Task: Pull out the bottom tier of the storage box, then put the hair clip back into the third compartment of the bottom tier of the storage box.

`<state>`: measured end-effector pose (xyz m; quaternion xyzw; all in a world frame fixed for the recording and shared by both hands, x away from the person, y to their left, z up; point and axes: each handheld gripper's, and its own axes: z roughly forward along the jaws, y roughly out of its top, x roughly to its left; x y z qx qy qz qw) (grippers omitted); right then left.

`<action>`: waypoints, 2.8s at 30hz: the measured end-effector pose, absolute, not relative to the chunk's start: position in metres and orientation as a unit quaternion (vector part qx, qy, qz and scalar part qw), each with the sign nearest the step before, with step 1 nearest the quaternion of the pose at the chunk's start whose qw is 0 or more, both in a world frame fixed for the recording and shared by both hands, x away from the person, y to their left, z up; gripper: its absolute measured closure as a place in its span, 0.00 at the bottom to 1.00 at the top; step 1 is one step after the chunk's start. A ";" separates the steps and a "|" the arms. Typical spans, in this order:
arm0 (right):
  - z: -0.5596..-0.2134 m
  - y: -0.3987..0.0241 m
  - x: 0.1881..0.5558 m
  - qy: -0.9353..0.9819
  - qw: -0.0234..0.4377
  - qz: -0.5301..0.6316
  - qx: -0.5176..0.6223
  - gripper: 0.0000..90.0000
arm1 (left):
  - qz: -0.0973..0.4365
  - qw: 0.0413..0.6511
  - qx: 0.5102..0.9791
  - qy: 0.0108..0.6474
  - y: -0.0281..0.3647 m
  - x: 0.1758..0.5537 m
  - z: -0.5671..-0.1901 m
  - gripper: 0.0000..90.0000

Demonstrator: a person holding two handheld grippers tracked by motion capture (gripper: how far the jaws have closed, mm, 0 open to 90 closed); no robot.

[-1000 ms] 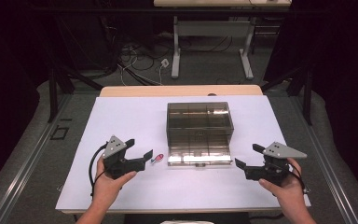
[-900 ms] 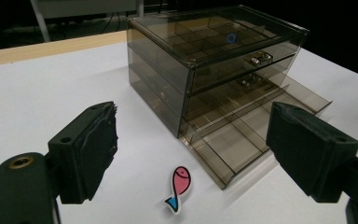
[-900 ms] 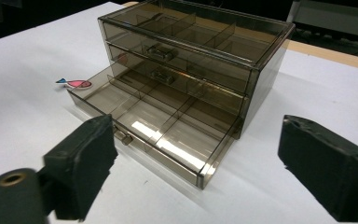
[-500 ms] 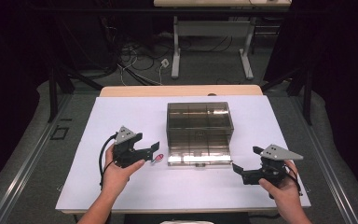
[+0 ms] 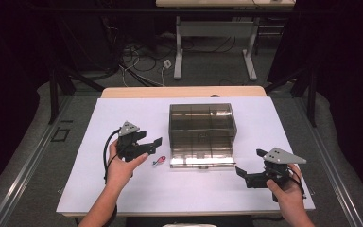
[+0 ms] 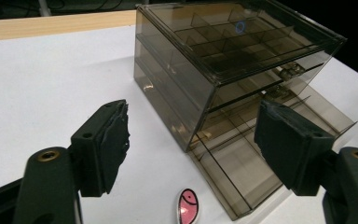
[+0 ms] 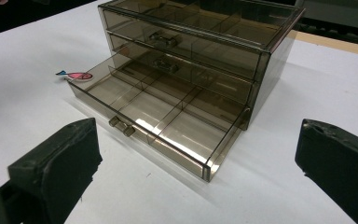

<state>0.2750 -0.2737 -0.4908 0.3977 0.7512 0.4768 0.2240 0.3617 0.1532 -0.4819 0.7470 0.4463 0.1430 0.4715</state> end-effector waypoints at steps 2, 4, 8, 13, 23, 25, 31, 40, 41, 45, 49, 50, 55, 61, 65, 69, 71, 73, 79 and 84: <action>-0.491 -0.273 0.275 0.751 0.225 0.478 0.395 0.00 | 0.136 0.473 0.744 0.452 0.155 0.365 -0.482 0.38; -0.492 -0.273 0.275 0.752 0.223 0.478 0.396 0.00 | 0.133 0.471 0.741 0.459 0.156 0.367 -0.483 0.40; -0.493 -0.271 0.276 0.754 0.221 0.476 0.394 0.00 | 0.128 0.461 0.745 0.465 0.156 0.371 -0.488 0.42; -0.495 -0.272 0.278 0.758 0.217 0.475 0.390 0.00 | 0.122 0.451 0.754 0.461 0.152 0.372 -0.492 0.44; -0.501 -0.272 0.278 0.754 0.223 0.478 0.391 0.00 | 0.099 0.426 0.774 0.458 0.146 0.371 -0.508 0.48; -0.502 -0.273 0.278 0.757 0.223 0.475 0.390 0.00 | 0.087 0.420 0.780 0.456 0.146 0.371 -0.511 0.50; -0.504 -0.275 0.281 0.757 0.214 0.473 0.398 0.00 | 0.072 0.410 0.784 0.461 0.147 0.371 -0.520 0.52; -0.506 -0.275 0.285 0.752 0.213 0.477 0.402 0.00 | 0.060 0.399 0.784 0.472 0.147 0.372 -0.525 0.57; -0.506 -0.274 0.284 0.752 0.213 0.476 0.403 0.00 | 0.057 0.400 0.782 0.474 0.147 0.371 -0.526 0.57; -0.506 -0.275 0.285 0.750 0.212 0.480 0.404 0.00 | 0.048 0.389 0.789 0.473 0.145 0.371 -0.527 0.59; -0.506 -0.276 0.285 0.750 0.209 0.478 0.406 0.00 | 0.036 0.381 0.793 0.475 0.144 0.373 -0.529 0.60; -0.506 -0.276 0.284 0.749 0.208 0.480 0.407 0.00 | 0.034 0.381 0.792 0.477 0.143 0.373 -0.530 0.60; -0.507 -0.276 0.284 0.751 0.207 0.476 0.407 0.00 | 0.020 0.366 0.798 0.478 0.142 0.376 -0.534 0.63; -0.507 -0.279 0.283 0.749 0.204 0.478 0.411 0.00 | 0.018 0.352 0.798 0.489 0.140 0.377 -0.538 0.65; -0.507 -0.280 0.283 0.748 0.205 0.479 0.412 0.00 | 0.011 0.340 0.803 0.489 0.139 0.376 -0.541 0.68; -0.508 -0.280 0.283 0.750 0.203 0.479 0.409 0.00 | 0.012 0.337 0.802 0.493 0.138 0.376 -0.543 0.71; -0.507 -0.280 0.283 0.751 0.200 0.477 0.410 0.00 | 0.007 0.334 0.805 0.490 0.138 0.377 -0.544 0.72; -0.507 -0.281 0.283 0.752 0.199 0.477 0.409 0.00 | 0.008 0.330 0.806 0.491 0.138 0.377 -0.545 0.72; -0.507 -0.281 0.284 0.751 0.195 0.476 0.413 0.00 | 0.008 0.327 0.807 0.491 0.137 0.377 -0.547 0.75; -0.507 -0.282 0.284 0.752 0.191 0.476 0.414 0.00 | 0.005 0.324 0.809 0.491 0.137 0.377 -0.546 0.77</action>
